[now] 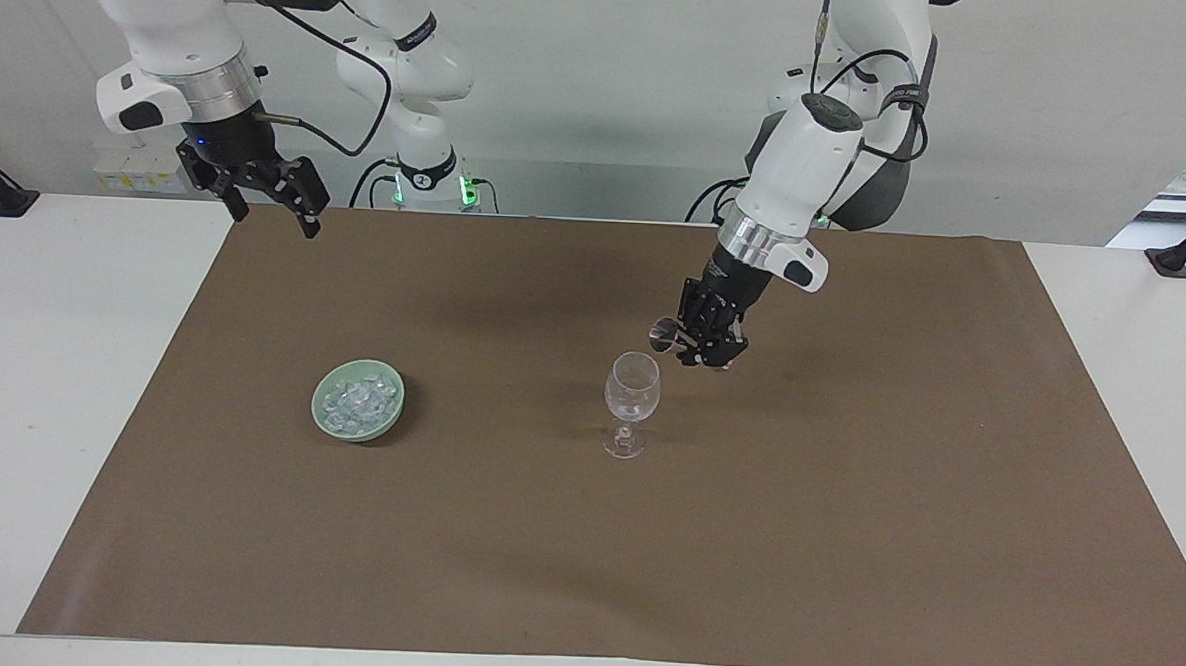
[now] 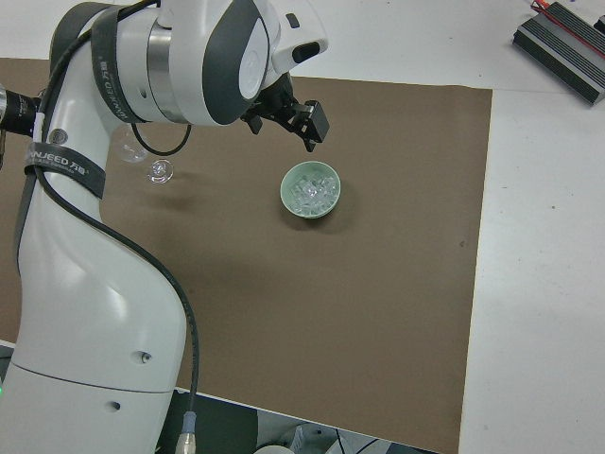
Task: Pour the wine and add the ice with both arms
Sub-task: 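Bring the jigger over the wine glass and tilt it with the left gripper, then hold the jigger tilted over the wine glass to pour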
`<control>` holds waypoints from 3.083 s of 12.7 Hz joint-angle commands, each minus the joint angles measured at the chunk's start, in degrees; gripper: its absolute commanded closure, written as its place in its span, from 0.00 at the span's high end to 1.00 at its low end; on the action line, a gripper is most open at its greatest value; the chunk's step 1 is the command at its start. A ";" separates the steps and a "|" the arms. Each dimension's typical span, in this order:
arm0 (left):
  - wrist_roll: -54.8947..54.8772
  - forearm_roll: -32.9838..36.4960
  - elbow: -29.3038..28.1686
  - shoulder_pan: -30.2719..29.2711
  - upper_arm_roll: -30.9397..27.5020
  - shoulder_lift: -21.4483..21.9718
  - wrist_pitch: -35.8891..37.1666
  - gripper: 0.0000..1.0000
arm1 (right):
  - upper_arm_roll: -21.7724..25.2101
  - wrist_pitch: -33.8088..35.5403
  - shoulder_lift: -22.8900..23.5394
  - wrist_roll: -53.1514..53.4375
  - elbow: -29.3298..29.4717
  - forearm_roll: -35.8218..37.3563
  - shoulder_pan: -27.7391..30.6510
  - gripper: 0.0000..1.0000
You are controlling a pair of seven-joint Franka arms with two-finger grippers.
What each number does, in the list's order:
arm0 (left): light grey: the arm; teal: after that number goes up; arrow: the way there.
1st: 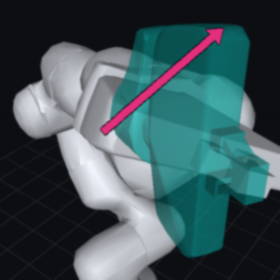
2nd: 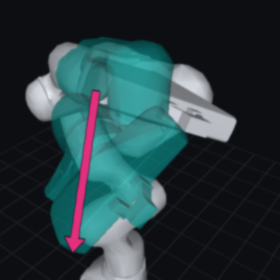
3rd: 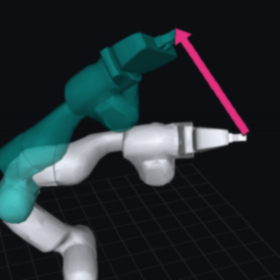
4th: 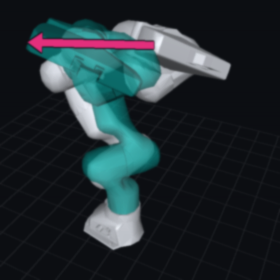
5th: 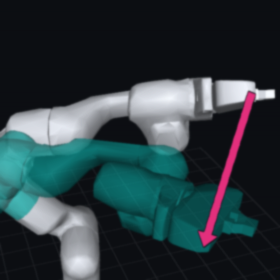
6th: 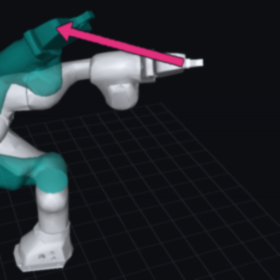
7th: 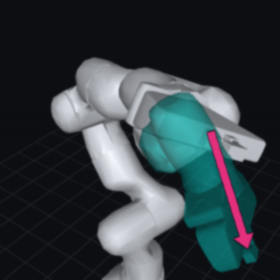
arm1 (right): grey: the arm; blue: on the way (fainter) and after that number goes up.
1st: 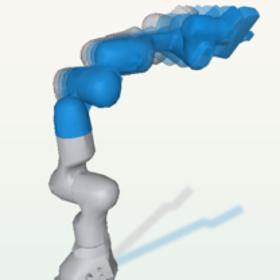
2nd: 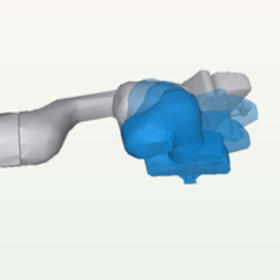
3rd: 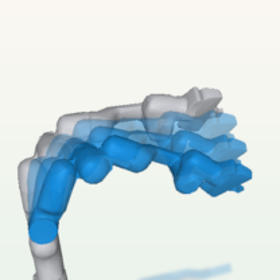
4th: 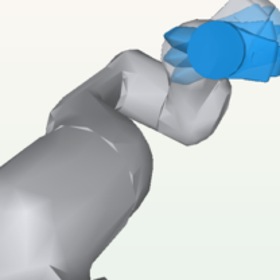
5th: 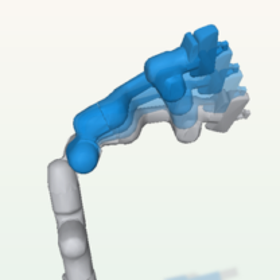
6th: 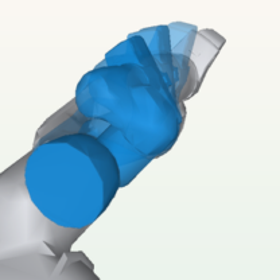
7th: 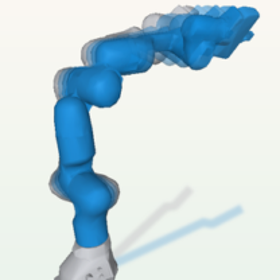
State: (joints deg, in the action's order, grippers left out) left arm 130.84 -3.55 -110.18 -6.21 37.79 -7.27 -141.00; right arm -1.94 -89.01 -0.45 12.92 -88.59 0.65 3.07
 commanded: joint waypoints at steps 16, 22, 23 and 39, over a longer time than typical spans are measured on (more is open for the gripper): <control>15.40 25.78 6.03 2.17 4.31 -5.21 8.99 0.00 | -0.44 -0.46 -1.75 -1.23 -2.12 -0.47 0.88 1.00; 15.50 28.86 6.11 2.96 4.48 -5.74 11.36 0.00 | -0.44 -0.46 -1.92 -1.23 -2.38 -0.47 0.88 1.00; 15.50 29.04 6.38 2.96 4.66 -5.83 12.14 0.00 | -0.44 -0.46 -2.01 -1.23 -2.47 -0.47 0.88 1.00; 15.41 34.75 10.51 3.49 6.85 -7.94 19.97 0.00 | -0.44 -0.99 -2.10 -1.23 -2.73 -0.47 0.88 1.00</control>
State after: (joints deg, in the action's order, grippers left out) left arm 145.00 29.65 -101.37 -3.89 44.80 -14.10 -122.99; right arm -1.94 -89.01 -1.07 12.92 -89.50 0.65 3.07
